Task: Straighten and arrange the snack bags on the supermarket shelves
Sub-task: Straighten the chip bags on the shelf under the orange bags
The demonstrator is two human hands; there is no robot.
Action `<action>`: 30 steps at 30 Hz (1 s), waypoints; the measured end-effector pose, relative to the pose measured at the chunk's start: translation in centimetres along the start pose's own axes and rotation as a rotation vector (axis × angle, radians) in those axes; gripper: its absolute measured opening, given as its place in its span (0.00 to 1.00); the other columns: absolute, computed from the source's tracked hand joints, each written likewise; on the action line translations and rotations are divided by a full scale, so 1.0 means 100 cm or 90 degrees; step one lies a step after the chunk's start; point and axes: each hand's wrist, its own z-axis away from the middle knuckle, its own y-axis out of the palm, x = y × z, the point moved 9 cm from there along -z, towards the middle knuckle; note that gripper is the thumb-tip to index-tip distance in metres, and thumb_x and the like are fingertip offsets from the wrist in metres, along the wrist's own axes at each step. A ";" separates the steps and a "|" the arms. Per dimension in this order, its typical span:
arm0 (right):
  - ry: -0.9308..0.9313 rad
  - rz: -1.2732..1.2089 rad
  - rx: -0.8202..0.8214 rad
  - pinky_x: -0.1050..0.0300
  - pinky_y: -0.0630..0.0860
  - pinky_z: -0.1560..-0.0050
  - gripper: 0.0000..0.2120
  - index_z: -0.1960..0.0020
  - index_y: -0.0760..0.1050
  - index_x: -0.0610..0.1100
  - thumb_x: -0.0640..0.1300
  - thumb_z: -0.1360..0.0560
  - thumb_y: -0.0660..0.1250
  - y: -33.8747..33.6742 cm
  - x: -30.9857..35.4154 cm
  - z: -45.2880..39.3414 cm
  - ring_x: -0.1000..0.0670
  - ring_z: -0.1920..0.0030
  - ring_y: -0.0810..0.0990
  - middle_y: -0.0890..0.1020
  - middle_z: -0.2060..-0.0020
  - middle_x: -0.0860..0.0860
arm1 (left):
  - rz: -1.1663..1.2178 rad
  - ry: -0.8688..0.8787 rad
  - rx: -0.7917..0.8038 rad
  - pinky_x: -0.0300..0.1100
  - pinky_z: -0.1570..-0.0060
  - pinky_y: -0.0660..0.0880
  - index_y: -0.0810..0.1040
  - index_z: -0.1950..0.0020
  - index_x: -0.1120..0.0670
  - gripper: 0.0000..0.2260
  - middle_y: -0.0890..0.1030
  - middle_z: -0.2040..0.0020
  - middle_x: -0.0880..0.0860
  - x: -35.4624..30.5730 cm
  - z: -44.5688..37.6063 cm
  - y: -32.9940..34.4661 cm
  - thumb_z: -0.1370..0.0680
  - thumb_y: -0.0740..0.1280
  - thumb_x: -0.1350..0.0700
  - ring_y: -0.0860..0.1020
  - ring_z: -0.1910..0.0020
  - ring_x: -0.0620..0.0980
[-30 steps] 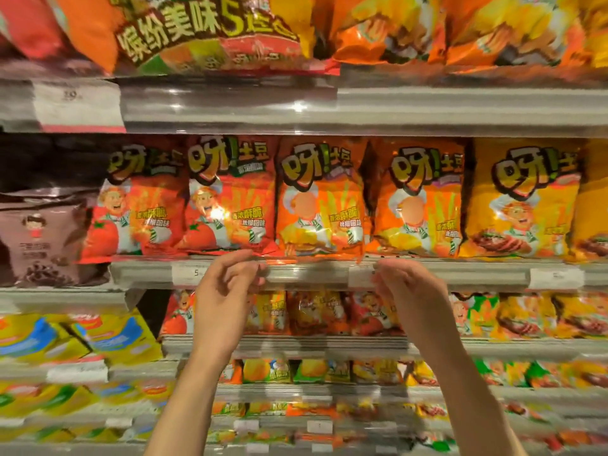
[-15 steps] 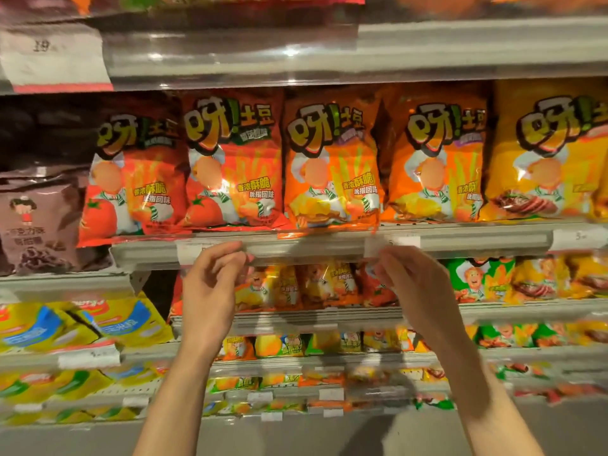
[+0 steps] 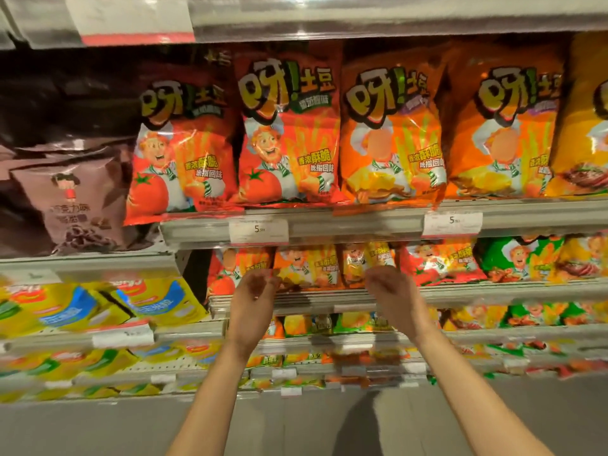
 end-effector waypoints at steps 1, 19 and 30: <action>-0.005 0.050 0.011 0.65 0.72 0.55 0.06 0.47 0.82 0.45 0.39 0.19 0.66 0.010 0.001 -0.004 0.50 0.55 0.80 0.84 0.53 0.47 | -0.035 0.004 0.007 0.41 0.48 0.77 0.79 0.42 0.51 0.07 0.84 0.48 0.48 0.002 -0.006 0.004 0.19 0.67 0.60 0.81 0.50 0.40; 0.067 0.048 0.061 0.59 0.67 0.39 0.21 0.29 0.73 0.44 0.53 0.18 0.66 0.061 0.006 -0.039 0.50 0.37 0.75 0.76 0.37 0.50 | -0.103 0.041 0.083 0.53 0.45 0.80 0.76 0.34 0.54 0.12 0.85 0.49 0.55 -0.009 -0.033 0.027 0.17 0.67 0.54 0.83 0.49 0.54; 0.063 -0.104 0.069 0.67 0.73 0.49 0.08 0.46 0.83 0.53 0.54 0.18 0.67 0.048 0.013 -0.030 0.58 0.46 0.80 0.85 0.47 0.58 | 0.092 -0.051 0.078 0.40 0.62 0.80 0.78 0.45 0.54 0.10 0.83 0.61 0.49 -0.006 -0.036 0.017 0.22 0.74 0.52 0.82 0.62 0.48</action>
